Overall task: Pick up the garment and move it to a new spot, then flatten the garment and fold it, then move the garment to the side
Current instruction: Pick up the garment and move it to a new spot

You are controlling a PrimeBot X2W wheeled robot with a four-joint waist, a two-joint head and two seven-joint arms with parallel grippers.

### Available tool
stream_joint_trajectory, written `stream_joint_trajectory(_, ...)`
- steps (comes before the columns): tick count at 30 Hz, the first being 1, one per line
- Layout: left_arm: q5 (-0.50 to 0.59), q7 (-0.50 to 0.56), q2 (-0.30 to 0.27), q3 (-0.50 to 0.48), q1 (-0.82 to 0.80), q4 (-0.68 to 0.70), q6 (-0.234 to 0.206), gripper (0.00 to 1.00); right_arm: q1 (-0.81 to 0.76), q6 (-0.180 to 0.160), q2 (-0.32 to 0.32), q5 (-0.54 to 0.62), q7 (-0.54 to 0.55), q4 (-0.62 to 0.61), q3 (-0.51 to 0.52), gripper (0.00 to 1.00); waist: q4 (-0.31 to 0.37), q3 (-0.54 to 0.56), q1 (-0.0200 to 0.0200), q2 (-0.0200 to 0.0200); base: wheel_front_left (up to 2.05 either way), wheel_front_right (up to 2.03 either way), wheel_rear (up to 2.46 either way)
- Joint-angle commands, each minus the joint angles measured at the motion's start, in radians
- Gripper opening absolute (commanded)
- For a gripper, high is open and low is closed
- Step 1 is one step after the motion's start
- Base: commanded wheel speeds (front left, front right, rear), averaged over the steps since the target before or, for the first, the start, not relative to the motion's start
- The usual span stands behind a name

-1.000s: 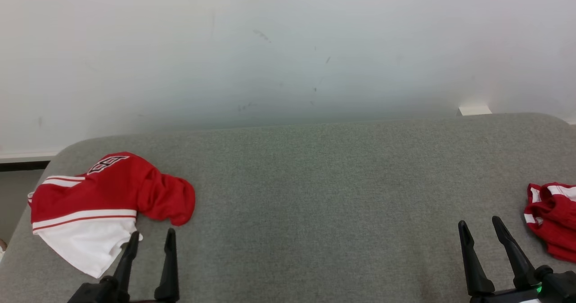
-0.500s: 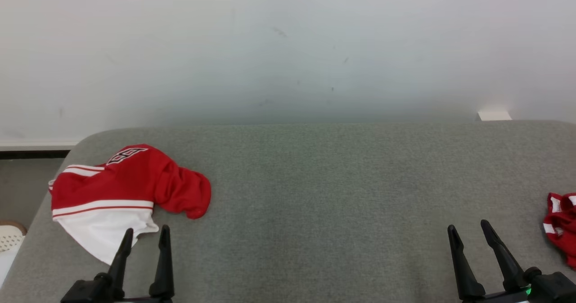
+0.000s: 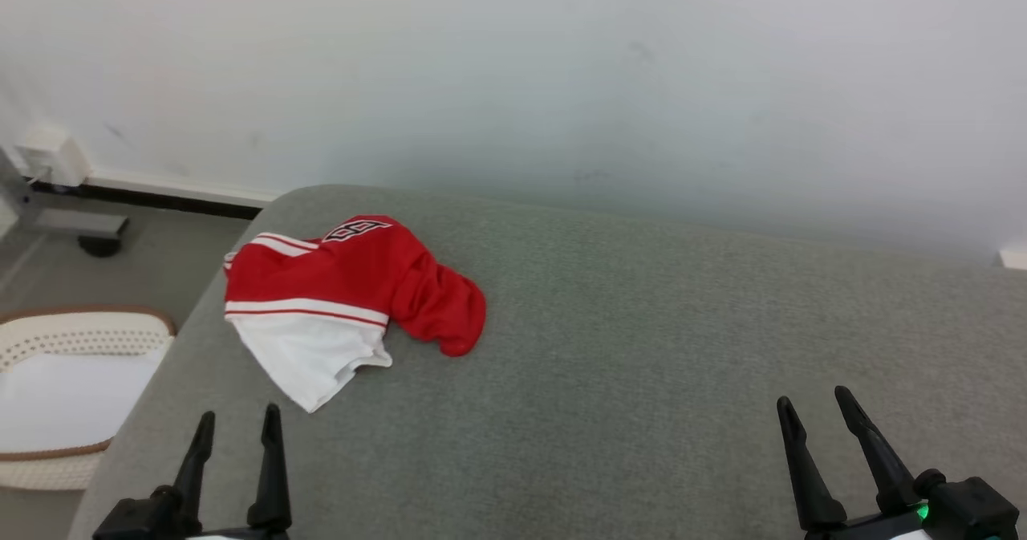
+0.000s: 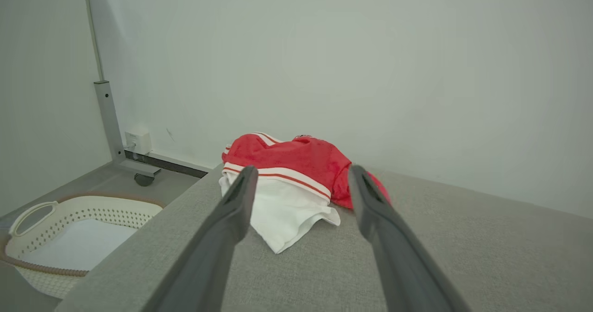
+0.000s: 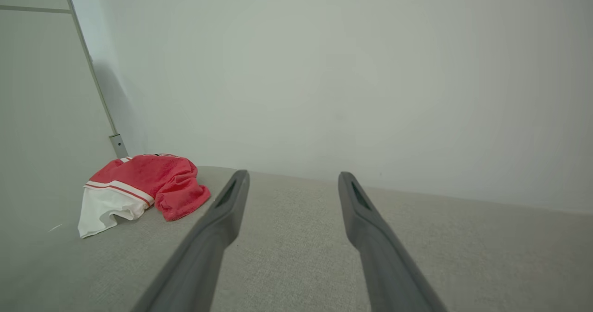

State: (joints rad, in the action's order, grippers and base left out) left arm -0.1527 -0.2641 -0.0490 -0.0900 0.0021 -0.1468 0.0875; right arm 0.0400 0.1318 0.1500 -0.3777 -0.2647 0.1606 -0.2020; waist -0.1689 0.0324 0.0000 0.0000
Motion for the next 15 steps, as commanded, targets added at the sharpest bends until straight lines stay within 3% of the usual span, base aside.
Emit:
stream_joint_trajectory(1,0.002,0.000,-0.003,-0.003,-0.009,-0.001,0.001,1.00,0.011,-0.002,-0.002,-0.009,0.001,-0.002,0.001,1.00,-0.040,-0.006,0.0000,0.0000,0.00,0.00,0.00)
stream_joint_trajectory(7,0.007,0.000,-0.003,-0.014,-0.021,-0.014,0.010,1.00,0.015,-0.002,-0.009,-0.001,0.001,-0.003,0.001,1.00,-0.078,-0.012,0.0000,0.0000,0.00,0.00,0.00)
stream_joint_trajectory(15,-0.051,0.000,-0.003,-0.026,-0.053,-0.058,0.014,1.00,0.024,-0.002,-0.015,-0.040,0.001,-0.018,-0.009,1.00,-0.059,-0.017,0.0000,0.0000,0.00,0.00,0.00)
